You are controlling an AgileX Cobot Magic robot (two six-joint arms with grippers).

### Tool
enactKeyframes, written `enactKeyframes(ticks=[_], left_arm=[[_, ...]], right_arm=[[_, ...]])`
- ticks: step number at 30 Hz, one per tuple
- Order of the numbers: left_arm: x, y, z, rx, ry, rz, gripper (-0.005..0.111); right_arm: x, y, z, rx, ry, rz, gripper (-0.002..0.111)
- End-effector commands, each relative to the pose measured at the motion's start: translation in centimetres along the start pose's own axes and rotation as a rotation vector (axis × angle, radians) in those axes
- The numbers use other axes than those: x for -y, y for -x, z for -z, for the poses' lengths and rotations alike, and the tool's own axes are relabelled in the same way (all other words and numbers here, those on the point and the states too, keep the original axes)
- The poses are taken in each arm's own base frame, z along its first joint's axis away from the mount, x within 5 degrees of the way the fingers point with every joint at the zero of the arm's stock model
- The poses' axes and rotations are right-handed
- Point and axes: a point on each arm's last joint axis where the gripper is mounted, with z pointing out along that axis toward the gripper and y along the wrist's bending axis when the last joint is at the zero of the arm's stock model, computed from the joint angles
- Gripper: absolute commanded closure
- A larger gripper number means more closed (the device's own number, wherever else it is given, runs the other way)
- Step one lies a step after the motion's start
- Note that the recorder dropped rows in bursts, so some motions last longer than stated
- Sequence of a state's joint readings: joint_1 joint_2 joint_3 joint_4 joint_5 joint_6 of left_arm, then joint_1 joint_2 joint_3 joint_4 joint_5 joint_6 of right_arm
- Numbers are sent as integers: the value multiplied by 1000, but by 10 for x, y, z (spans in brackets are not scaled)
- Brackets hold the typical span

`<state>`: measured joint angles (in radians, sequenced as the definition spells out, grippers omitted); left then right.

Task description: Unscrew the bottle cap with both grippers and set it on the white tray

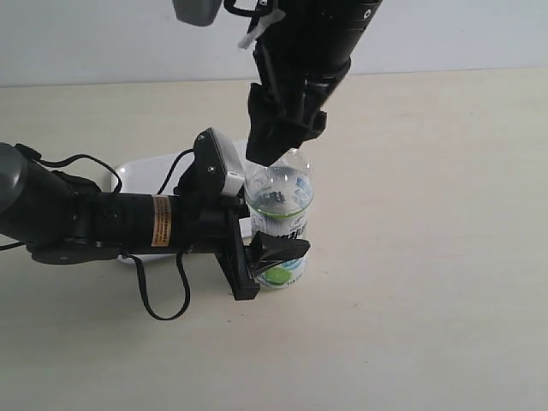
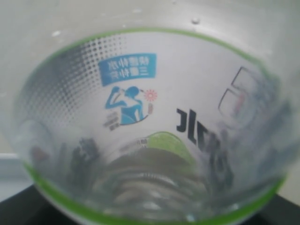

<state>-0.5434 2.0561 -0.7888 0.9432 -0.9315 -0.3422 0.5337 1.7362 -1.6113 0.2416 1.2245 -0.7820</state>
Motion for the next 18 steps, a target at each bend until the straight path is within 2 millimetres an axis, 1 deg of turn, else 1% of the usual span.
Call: enactKeyframes(ticks=[1, 3, 6, 8, 10, 12, 18], left_arm=[[-2, 3, 1, 1, 10, -1, 107], [-2, 3, 1, 1, 10, -1, 107], [-2, 3, 1, 1, 10, -1, 107], [-2, 3, 1, 1, 10, -1, 107], [-2, 3, 1, 1, 10, -1, 107], [-2, 3, 1, 1, 10, -1, 107], [-2, 3, 1, 1, 10, -1, 107]], right_arm=[[-7, 2, 16, 51, -6, -191, 42], [-7, 2, 21, 54, -22, -321, 42], [-2, 5, 29, 74, -61, -593, 42], [2, 8, 34, 88, -90, -694, 42], [4, 10, 36, 102, -92, -763, 42], [6, 13, 36, 112, -93, -790, 42], [12, 14, 23, 81, -95, -834, 42]])
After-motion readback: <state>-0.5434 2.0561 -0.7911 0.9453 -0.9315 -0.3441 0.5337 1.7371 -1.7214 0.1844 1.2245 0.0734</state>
